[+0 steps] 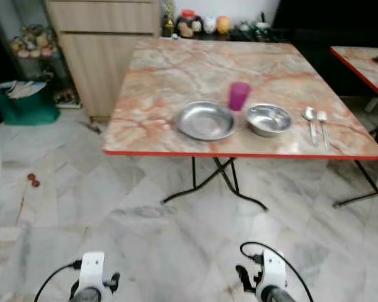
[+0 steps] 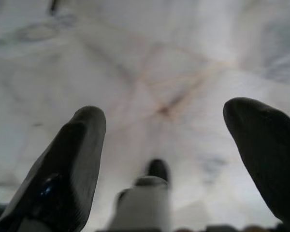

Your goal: Setting the table

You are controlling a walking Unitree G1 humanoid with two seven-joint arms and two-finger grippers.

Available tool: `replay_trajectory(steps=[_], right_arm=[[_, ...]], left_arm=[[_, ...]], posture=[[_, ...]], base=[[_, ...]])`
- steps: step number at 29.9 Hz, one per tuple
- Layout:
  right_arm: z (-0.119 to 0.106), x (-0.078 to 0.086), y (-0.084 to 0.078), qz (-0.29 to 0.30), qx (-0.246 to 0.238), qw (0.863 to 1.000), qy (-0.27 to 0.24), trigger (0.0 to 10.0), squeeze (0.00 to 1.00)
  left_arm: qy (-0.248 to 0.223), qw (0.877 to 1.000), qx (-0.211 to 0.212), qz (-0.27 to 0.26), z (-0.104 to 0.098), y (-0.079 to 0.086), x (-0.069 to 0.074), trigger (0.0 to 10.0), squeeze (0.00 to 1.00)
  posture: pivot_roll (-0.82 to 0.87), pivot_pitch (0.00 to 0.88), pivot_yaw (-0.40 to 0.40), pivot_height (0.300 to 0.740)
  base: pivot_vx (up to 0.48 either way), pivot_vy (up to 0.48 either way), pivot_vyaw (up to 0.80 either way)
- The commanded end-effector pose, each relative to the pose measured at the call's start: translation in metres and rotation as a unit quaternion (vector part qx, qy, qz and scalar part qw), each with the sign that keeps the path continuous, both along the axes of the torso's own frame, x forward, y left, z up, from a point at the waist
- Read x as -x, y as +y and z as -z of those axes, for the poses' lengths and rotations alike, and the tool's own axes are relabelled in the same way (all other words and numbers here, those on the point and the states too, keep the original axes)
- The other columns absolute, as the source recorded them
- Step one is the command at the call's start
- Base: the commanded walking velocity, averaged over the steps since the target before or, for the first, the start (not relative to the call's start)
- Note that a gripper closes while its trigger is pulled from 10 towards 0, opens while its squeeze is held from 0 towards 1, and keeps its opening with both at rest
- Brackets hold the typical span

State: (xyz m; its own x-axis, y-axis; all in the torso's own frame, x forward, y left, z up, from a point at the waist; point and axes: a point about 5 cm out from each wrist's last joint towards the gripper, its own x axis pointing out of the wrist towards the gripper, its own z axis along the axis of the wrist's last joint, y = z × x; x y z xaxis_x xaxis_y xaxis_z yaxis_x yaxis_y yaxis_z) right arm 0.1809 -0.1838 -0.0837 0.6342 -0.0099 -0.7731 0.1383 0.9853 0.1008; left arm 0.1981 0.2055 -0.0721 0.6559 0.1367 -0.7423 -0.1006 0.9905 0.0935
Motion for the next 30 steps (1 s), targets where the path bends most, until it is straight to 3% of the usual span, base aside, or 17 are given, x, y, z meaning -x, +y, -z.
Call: replay_trajectory(steps=[1, 5, 12, 14, 17, 23, 28, 30], right_arm=[[-0.002, -0.005, 0.004, -0.001, -0.004, 1.000, -0.007, 10.0, 0.00], [-0.002, -0.005, 0.004, 0.000, -0.004, 1.000, -0.007, 10.0, 0.00], [-0.001, -0.003, 0.001, 0.003, -0.001, 1.000, -0.004, 10.0, 0.00], [-0.001, -0.003, 0.001, 0.002, -0.001, 1.000, -0.004, 10.0, 0.00], [-0.001, -0.003, 0.001, 0.002, -0.002, 1.000, -0.004, 10.0, 0.00], [-0.001, -0.003, 0.000, -0.001, 0.001, 1.000, -0.004, 10.0, 0.00], [-0.001, -0.002, -0.001, -0.003, 0.004, 1.000, -0.001, 10.0, 0.00], [-0.001, -0.002, 0.000, -0.005, 0.004, 1.000, -0.001, 10.0, 0.00]], left_arm=[[0.003, 1.000, -0.013, -0.002, -0.001, 0.009, 0.001, 10.0, 0.00], [-0.008, 1.000, -0.018, -0.001, -0.004, 0.010, -0.003, 10.0, 0.00], [-0.114, 0.993, -0.032, 0.002, -0.031, 0.020, -0.036, 10.0, 0.00], [-0.171, 0.985, -0.035, -0.002, -0.046, 0.025, -0.047, 10.0, 0.00], [-0.207, 0.978, -0.032, -0.007, -0.054, 0.026, -0.053, 10.0, 0.00], [-0.338, 0.939, -0.056, -0.024, -0.091, 0.035, -0.056, 10.0, 0.00], [-0.431, 0.899, -0.075, -0.023, -0.137, 0.037, -0.061, 10.0, 0.00], [-0.467, 0.879, -0.087, -0.030, -0.160, 0.040, -0.070, 10.0, 0.00]], posture=[[-0.01, 0.014, -0.039, 0.740], [-0.01, 0.015, -0.036, 0.740], [0.01, 0.019, -0.035, 0.740], [0.01, 0.019, -0.034, 0.740], [0.01, 0.021, -0.035, 0.740], [0.01, 0.023, -0.037, 0.740], [0.02, 0.029, -0.041, 0.740], [0.02, 0.029, -0.043, 0.740]], base=[[0.000, -0.356, 0.00], [0.000, -0.089, 0.00], [0.000, 0.000, 0.00], [0.000, 0.000, 0.00], [0.000, 0.000, 0.00], [0.000, 0.000, 0.00], [0.000, 0.000, 0.00], [0.000, 0.000, 0.00]])
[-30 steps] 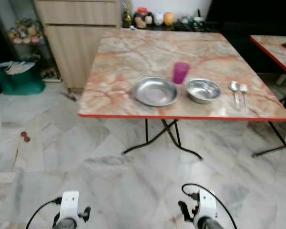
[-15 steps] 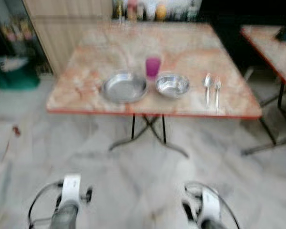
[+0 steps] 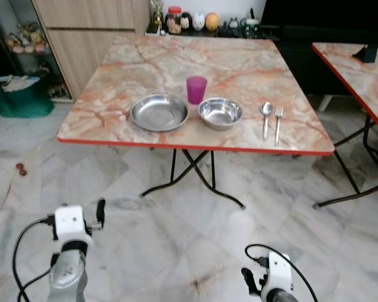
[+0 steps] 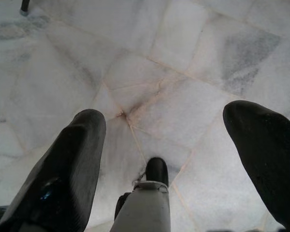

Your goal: Setting the table

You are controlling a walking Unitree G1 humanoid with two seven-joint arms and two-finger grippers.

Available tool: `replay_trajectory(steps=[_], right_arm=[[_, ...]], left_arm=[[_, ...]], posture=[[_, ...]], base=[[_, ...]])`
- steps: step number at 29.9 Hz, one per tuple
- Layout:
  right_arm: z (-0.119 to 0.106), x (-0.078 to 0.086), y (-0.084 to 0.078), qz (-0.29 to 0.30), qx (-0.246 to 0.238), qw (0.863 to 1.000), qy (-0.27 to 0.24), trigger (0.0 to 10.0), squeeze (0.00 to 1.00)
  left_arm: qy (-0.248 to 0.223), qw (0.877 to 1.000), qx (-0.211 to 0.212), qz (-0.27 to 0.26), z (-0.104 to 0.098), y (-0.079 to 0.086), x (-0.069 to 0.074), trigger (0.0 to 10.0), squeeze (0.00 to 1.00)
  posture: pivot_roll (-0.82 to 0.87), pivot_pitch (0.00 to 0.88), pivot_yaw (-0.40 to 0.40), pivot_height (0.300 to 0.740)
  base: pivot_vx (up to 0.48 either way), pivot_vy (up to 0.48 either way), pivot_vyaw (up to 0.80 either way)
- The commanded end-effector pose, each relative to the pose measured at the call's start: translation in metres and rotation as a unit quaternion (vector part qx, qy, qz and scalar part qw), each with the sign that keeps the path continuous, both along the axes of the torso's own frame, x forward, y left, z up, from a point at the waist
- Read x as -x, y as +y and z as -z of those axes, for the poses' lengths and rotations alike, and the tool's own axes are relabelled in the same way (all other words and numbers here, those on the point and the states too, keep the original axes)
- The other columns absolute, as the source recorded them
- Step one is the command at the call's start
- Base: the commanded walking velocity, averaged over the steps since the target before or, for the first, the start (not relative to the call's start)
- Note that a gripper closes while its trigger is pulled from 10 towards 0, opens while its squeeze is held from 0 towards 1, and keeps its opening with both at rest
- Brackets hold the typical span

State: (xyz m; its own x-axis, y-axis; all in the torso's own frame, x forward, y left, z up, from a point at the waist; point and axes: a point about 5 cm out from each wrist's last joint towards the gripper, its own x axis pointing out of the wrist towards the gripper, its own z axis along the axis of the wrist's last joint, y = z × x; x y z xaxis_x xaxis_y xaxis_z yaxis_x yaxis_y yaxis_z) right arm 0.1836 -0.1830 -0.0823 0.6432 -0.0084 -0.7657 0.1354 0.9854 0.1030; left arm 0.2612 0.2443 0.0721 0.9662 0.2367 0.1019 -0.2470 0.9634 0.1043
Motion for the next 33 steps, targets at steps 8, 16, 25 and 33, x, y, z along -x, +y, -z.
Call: replay_trajectory(steps=[8, 16, 25, 33], right_arm=[[0.000, -0.003, 0.009, -0.010, 0.000, 1.000, 0.001, 10.0, 0.00], [0.001, -0.001, 0.010, -0.008, 0.000, 1.000, 0.006, 10.0, 0.00], [0.003, 0.004, 0.007, -0.007, 0.001, 1.000, 0.014, 10.0, 0.00], [0.003, 0.005, 0.005, -0.009, 0.002, 1.000, 0.016, 10.0, 0.00]], left_arm=[[-0.076, 0.996, -0.009, 0.052, -0.061, -0.019, -0.036, 10.0, 0.00], [-0.073, 0.995, 0.020, 0.062, -0.064, -0.030, -0.041, 10.0, 0.00], [-0.071, 0.995, 0.029, 0.069, -0.068, -0.032, -0.046, 10.0, 0.00], [-0.071, 0.994, 0.032, 0.073, -0.072, -0.031, -0.050, 10.0, 0.00]], posture=[[0.01, 0.025, -0.037, 0.740], [0.01, 0.029, -0.039, 0.740], [0.01, 0.028, -0.040, 0.740], [0.01, 0.022, -0.040, 0.740]], base=[[0.000, 0.000, 0.00], [0.031, 0.000, 0.00], [0.308, 0.000, 0.00], [0.319, 0.000, 0.00]])
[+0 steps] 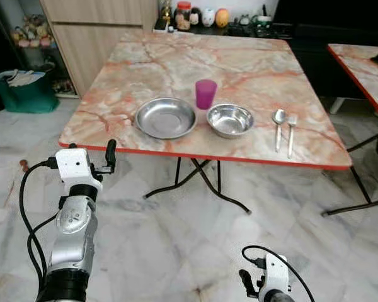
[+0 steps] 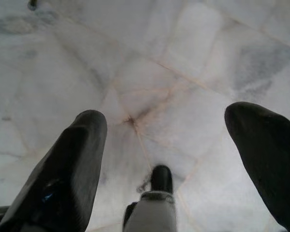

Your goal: Setting the table

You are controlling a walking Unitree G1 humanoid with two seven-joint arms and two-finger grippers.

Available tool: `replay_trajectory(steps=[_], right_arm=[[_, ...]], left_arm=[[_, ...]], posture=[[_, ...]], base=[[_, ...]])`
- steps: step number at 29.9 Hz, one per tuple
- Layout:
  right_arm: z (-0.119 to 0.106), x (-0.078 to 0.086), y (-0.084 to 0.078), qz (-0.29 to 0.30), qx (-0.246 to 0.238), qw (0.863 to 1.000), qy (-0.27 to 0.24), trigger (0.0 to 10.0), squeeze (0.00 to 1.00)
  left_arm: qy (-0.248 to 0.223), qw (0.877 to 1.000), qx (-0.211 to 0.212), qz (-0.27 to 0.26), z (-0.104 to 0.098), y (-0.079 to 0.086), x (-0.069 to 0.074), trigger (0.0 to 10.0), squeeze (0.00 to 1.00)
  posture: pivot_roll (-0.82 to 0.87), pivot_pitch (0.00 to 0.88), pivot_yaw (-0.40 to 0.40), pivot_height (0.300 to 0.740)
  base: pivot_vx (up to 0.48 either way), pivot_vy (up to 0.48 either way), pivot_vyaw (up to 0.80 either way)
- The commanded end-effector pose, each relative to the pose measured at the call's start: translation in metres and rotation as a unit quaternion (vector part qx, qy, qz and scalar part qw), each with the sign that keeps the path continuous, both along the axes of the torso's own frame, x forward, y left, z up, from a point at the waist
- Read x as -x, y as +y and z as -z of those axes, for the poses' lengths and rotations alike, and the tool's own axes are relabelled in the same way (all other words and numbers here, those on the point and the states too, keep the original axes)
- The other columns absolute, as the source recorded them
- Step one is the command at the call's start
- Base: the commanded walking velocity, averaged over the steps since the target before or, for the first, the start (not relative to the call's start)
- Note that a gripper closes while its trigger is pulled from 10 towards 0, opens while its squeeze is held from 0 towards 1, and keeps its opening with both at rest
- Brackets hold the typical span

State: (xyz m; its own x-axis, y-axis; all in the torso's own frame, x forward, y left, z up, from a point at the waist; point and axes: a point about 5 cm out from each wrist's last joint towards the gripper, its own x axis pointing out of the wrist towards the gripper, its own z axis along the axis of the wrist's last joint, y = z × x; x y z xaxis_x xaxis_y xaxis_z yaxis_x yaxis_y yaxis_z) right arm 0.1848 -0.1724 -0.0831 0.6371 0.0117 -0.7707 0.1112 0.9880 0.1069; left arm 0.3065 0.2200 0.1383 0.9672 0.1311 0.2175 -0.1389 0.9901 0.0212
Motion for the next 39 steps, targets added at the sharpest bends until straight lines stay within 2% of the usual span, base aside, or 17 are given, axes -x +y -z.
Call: replay_trajectory(steps=[1, 15, 20, 22, 23, 24, 26, 29, 33, 34, 39], right_arm=[[0.003, 0.007, -0.003, 0.001, 0.005, 1.000, 0.014, 10.0, 0.00], [0.002, -0.001, 0.023, -0.010, -0.002, 1.000, 0.011, 10.0, 0.00], [-0.001, -0.007, 0.026, -0.011, -0.003, 1.000, 0.001, 10.0, 0.00], [-0.002, -0.008, 0.024, -0.011, -0.002, 1.000, -0.003, 10.0, 0.00], [-0.004, -0.010, 0.021, -0.010, -0.001, 1.000, -0.007, 10.0, 0.00], [-0.004, -0.010, 0.021, -0.010, -0.001, 1.000, -0.007, 10.0, 0.00], [-0.005, -0.012, 0.017, -0.008, 0.000, 1.000, -0.011, 10.0, 0.00], [-0.005, -0.012, 0.014, -0.008, 0.001, 1.000, -0.011, 10.0, 0.00], [-0.004, -0.011, 0.012, -0.008, 0.002, 1.000, -0.011, 10.0, 0.00], [-0.004, -0.010, 0.011, -0.008, 0.002, 1.000, -0.010, 10.0, 0.00], [-0.003, -0.009, 0.012, -0.008, 0.002, 1.000, -0.007, 10.0, 0.00]], left_arm=[[-0.007, 1.000, 0.002, 0.014, -0.007, -0.007, -0.005, 10.0, 0.00], [-0.003, 0.999, 0.007, 0.040, -0.009, -0.012, -0.010, 10.0, 0.00], [0.022, 0.997, 0.014, 0.074, -0.002, -0.019, -0.011, 10.0, 0.00], [0.035, 0.995, 0.021, 0.089, 0.001, -0.021, -0.012, 10.0, 0.00], [0.048, 0.992, 0.055, 0.106, 0.005, -0.024, -0.013, 10.0, 0.00], [0.048, 0.992, 0.055, 0.106, 0.005, -0.024, -0.013, 10.0, 0.00], [0.062, 0.985, 0.101, 0.129, 0.008, -0.026, -0.014, 10.0, 0.00], [0.074, 0.981, 0.105, 0.149, 0.008, -0.029, -0.017, 10.0, 0.00], [0.081, 0.982, 0.116, 0.129, 0.007, -0.026, -0.025, 10.0, 0.00], [0.082, 0.982, 0.121, 0.117, 0.005, -0.024, -0.032, 10.0, 0.00], [0.089, 0.986, 0.115, 0.085, 0.002, -0.018, -0.041, 10.0, 0.00]], posture=[[0.01, 0.022, -0.040, 0.740], [0.01, 0.017, -0.041, 0.740], [0.01, 0.019, -0.041, 0.740], [0.01, 0.024, -0.039, 0.740], [0.01, 0.027, -0.038, 0.740], [0.01, 0.027, -0.038, 0.740], [0.01, 0.029, -0.038, 0.740], [0.01, 0.030, -0.038, 0.740], [0.01, 0.032, -0.037, 0.740], [0.01, 0.033, -0.035, 0.740], [0.01, 0.037, -0.033, 0.740]], base=[[0.319, 0.000, 0.00], [0.323, 0.000, 0.00], [0.319, 0.000, 0.00], [0.000, 0.000, 0.00], [0.000, 0.000, 0.00], [0.000, 0.000, 0.00], [0.000, 0.000, 0.00], [0.000, 0.000, 0.00], [0.000, 0.000, 0.00], [0.000, 0.000, 0.00], [0.000, 0.000, 0.00]])
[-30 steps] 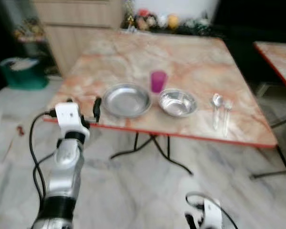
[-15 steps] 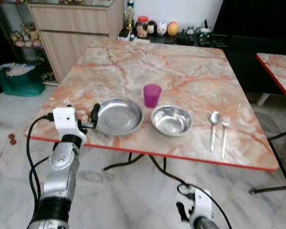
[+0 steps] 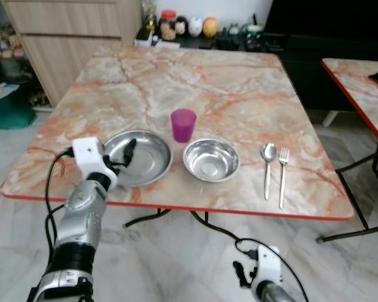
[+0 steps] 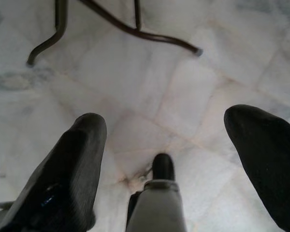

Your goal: Setting the table

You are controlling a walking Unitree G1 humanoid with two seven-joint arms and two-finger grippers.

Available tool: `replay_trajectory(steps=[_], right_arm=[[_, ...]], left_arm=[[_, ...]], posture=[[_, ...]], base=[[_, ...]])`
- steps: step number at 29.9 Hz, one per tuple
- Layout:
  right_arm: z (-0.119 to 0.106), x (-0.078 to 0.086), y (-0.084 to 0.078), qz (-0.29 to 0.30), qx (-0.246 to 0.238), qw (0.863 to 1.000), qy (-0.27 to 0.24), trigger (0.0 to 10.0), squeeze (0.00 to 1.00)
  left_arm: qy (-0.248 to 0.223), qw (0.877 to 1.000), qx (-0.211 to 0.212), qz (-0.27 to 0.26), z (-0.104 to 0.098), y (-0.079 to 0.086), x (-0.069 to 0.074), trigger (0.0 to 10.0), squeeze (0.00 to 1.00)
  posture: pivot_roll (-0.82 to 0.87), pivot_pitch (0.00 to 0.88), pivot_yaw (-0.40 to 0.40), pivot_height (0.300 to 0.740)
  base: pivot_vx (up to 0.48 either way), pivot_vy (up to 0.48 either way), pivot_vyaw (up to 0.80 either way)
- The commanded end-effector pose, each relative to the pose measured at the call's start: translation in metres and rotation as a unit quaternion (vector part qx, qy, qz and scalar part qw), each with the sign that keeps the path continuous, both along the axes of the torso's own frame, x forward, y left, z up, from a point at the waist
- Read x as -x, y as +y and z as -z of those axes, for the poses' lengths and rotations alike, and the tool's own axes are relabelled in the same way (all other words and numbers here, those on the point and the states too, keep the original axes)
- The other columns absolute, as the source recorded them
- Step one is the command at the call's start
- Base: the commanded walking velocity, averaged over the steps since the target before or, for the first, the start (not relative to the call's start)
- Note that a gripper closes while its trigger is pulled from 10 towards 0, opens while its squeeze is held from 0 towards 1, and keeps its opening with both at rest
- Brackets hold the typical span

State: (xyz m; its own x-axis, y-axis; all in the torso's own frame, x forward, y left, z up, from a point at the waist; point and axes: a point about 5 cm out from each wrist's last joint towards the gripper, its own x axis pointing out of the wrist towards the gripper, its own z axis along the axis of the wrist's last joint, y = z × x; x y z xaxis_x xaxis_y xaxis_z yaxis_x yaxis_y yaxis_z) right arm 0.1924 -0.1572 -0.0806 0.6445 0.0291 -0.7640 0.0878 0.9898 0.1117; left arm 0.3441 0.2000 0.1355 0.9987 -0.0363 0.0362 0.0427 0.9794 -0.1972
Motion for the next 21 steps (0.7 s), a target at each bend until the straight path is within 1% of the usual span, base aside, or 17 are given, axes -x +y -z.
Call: replay_trajectory(steps=[1, 2, 5, 7, 9, 10, 12, 15, 17, 21], right_arm=[[0.000, -0.001, -0.002, 0.003, 0.004, 1.000, 0.000, 10.0, 0.00], [0.000, 0.000, 0.002, 0.002, 0.003, 1.000, 0.004, 10.0, 0.00], [0.001, 0.000, 0.006, 0.001, 0.001, 1.000, 0.006, 10.0, 0.00], [0.001, 0.000, 0.010, 0.000, 0.000, 1.000, 0.008, 10.0, 0.00], [0.001, 0.000, 0.014, -0.003, -0.002, 1.000, 0.008, 10.0, 0.00], [0.001, 0.000, 0.014, -0.003, -0.002, 1.000, 0.008, 10.0, 0.00], [0.001, -0.001, 0.015, -0.005, -0.002, 1.000, 0.008, 10.0, 0.00], [0.000, -0.002, 0.012, -0.005, -0.001, 1.000, 0.005, 10.0, 0.00], [-0.001, -0.003, 0.004, -0.003, 0.000, 1.000, 0.001, 10.0, 0.00], [-0.001, -0.002, -0.010, 0.001, 0.004, 1.000, 0.000, 10.0, 0.00]], left_arm=[[0.007, 1.000, 0.008, -0.019, -0.003, 0.004, -0.007, 10.0, 0.00], [0.016, 0.999, 0.020, -0.030, -0.005, 0.006, -0.013, 10.0, 0.00], [0.025, 0.999, 0.023, -0.037, -0.005, 0.008, -0.016, 10.0, 0.00], [0.048, 0.998, 0.016, -0.048, -0.001, 0.011, -0.020, 10.0, 0.00], [0.065, 0.995, 0.027, -0.073, 0.004, 0.019, -0.022, 10.0, 0.00], [0.068, 0.994, 0.030, -0.078, 0.004, 0.021, -0.022, 10.0, 0.00], [0.083, 0.991, 0.024, -0.102, 0.008, 0.026, -0.022, 10.0, 0.00], [0.092, 0.986, 0.046, -0.128, 0.011, 0.030, -0.023, 10.0, 0.00], [0.103, 0.982, 0.053, -0.150, 0.016, 0.034, -0.022, 10.0, 0.00], [0.111, 0.981, 0.062, -0.144, 0.020, 0.031, -0.023, 10.0, 0.00]], posture=[[0.01, 0.037, -0.033, 0.740], [0.01, 0.037, -0.033, 0.740], [0.01, 0.039, -0.030, 0.740], [0.01, 0.039, -0.030, 0.740], [0.01, 0.039, -0.027, 0.740], [0.01, 0.039, -0.027, 0.740], [0.01, 0.040, -0.027, 0.740], [0.01, 0.043, -0.030, 0.740], [0.00, 0.041, -0.030, 0.740], [0.00, 0.044, -0.031, 0.740]], base=[[0.000, 0.000, 0.00], [0.000, 0.000, 0.00], [0.000, 0.000, 0.00], [0.000, 0.000, 0.00], [0.000, 0.000, 0.00], [0.000, 0.000, 0.00], [0.000, 0.000, 0.00], [0.000, 0.000, 0.00], [0.000, 0.000, 0.00], [0.000, 0.000, 0.00]])
